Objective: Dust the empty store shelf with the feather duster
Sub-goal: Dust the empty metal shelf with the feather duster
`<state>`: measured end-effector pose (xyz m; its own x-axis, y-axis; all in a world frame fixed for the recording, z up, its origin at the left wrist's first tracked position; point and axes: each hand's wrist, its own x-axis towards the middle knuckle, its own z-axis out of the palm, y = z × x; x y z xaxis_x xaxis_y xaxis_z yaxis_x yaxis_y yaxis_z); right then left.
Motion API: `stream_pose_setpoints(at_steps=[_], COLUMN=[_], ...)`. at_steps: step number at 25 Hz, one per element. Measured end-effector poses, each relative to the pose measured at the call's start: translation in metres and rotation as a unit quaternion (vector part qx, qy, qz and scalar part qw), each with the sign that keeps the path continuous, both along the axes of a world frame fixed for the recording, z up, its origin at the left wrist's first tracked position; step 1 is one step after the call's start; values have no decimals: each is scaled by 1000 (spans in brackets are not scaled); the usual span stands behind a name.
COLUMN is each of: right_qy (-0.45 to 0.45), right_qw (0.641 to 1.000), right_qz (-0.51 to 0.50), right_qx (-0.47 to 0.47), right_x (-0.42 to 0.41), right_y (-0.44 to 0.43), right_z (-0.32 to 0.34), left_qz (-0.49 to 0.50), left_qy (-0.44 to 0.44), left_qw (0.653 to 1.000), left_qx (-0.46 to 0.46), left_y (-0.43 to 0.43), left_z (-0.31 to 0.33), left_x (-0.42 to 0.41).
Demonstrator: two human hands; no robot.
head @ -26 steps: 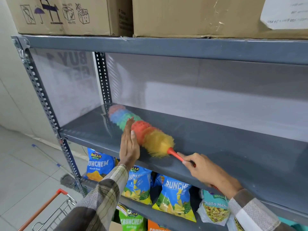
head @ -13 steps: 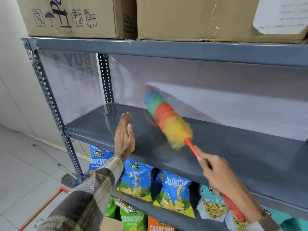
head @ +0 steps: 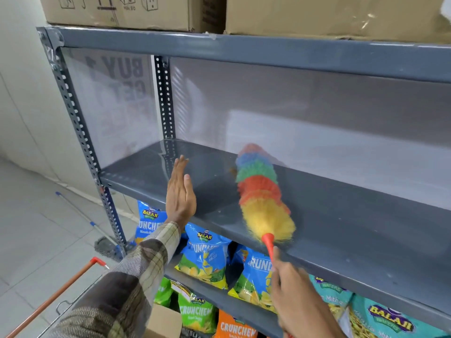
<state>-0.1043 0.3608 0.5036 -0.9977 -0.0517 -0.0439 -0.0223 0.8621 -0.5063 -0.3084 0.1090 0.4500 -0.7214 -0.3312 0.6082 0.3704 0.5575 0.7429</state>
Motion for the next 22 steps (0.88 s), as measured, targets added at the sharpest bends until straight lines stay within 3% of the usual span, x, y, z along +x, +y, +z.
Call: stream_pose_setpoints(at_steps=[12, 17, 20, 22], right_qy=[-30, 6, 76, 80], right_qw=[994, 982, 970, 966], right_qz=[96, 147, 195, 203], right_qx=[-53, -120, -127, -138], right_x=[-83, -122, -135, -142], right_y=[-127, -104, -60, -26], right_z=[8, 8, 19, 26], left_qz=[-4, -25, -39, -33], left_qy=[46, 28, 62, 123], left_qw=[996, 996, 979, 969], left_qx=[81, 77, 190, 212], left_y=[-6, -7, -17, -30], left_z=[-5, -2, 8, 10], left_x=[-7, -5, -1, 0])
